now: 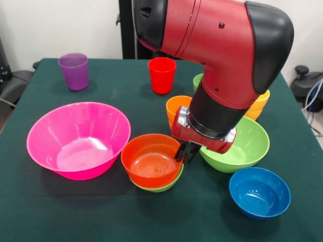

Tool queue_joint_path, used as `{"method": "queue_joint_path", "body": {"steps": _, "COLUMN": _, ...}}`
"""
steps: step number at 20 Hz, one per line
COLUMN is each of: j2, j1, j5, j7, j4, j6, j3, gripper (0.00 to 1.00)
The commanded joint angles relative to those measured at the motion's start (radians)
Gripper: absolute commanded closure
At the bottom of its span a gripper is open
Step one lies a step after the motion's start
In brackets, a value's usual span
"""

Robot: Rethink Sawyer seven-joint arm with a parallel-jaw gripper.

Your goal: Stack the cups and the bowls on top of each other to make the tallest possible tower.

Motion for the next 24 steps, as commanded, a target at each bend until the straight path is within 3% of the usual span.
{"method": "queue_joint_path", "body": {"steps": 1, "j2": -0.049, "j1": -0.003, "j5": -0.036, "j7": -0.005, "j4": 0.067, "j6": 0.036, "j3": 0.082, "gripper": 1.00}}
{"method": "queue_joint_path", "body": {"steps": 24, "j2": -0.054, "j1": -0.011, "j5": -0.016, "j7": 0.030, "j4": 0.079, "j6": 0.033, "j3": 0.108, "gripper": 1.00}}
